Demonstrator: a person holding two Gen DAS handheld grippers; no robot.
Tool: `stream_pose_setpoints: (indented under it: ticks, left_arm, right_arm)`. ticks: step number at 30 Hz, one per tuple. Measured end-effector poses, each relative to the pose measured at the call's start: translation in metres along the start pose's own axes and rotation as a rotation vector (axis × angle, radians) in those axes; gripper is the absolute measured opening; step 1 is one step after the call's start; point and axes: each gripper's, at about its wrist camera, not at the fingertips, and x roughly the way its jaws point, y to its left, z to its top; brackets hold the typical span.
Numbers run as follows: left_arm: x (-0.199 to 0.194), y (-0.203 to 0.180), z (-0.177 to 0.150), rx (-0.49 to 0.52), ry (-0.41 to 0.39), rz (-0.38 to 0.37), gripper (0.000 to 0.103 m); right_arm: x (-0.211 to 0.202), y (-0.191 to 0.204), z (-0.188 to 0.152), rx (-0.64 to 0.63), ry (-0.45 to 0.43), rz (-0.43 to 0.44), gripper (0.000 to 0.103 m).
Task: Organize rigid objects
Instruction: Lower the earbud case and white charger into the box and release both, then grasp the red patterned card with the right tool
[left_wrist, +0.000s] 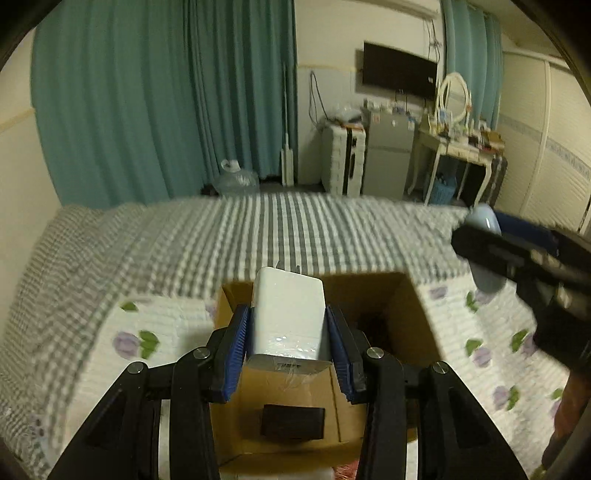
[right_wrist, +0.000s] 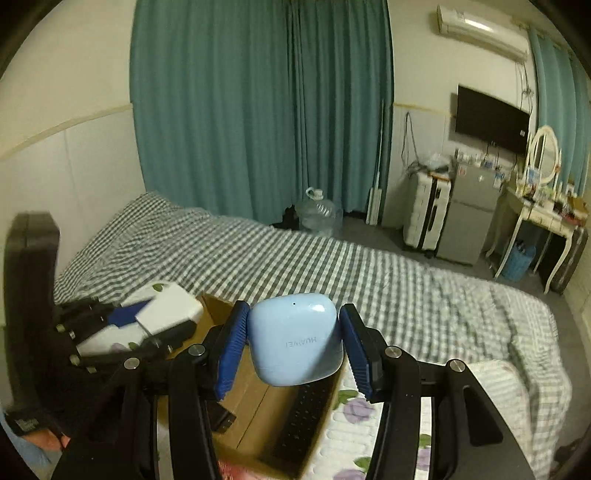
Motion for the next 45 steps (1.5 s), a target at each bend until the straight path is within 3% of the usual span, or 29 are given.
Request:
stream_pose_setpoints:
  ticks: [5,11,14,18,22,29,30,31,32,40,45]
  left_arm:
    - [0.045,-0.002,-0.026,0.012,0.083,-0.032,0.042]
    - [0.053,-0.006,-0.03,0.039,0.111,-0.02,0.045]
    - [0.043,0.001,-0.031,-0.002,0.086,-0.013,0.062]
    - [0.021,0.01,-0.029,-0.013,0.041,-0.032,0.065]
    - [0.002,0.015,-0.026,-0.008,0.011,0.006,0.067]
    - [-0.018,0.03,-0.027,-0.034,0.002,0.006,0.068]
    - [-0.019,0.03,-0.026,-0.032,0.004,0.011,0.068]
    - [-0.02,0.031,-0.027,-0.033,0.007,0.019,0.069]
    - [-0.021,0.032,-0.028,-0.036,0.019,0.033,0.069]
    - [-0.06,0.053,-0.064,-0.118,0.03,0.089,0.07]
    - [-0.075,0.059,-0.104,-0.134,0.057,0.12,0.071]
  right_arm:
    - [0.055,-0.003,-0.027,-0.024,0.07,0.004,0.05]
    - [0.075,-0.009,-0.045,-0.002,0.117,0.005,0.05]
    - [0.071,-0.013,-0.048,0.015,0.121,-0.003,0.05]
    - [0.073,-0.014,-0.048,0.03,0.133,-0.007,0.05]
    - [0.091,-0.006,-0.045,0.019,0.168,0.009,0.05]
    - [0.13,0.008,-0.058,0.009,0.253,0.028,0.051]
    - [0.131,0.009,-0.059,0.008,0.259,0.028,0.056]
    - [0.13,0.01,-0.059,0.005,0.252,0.016,0.064]
    - [0.126,0.009,-0.058,0.01,0.233,0.003,0.079]
    - [0.038,-0.006,-0.059,0.058,0.131,-0.039,0.086]
    - [-0.023,0.001,-0.092,-0.005,0.097,-0.062,0.09]
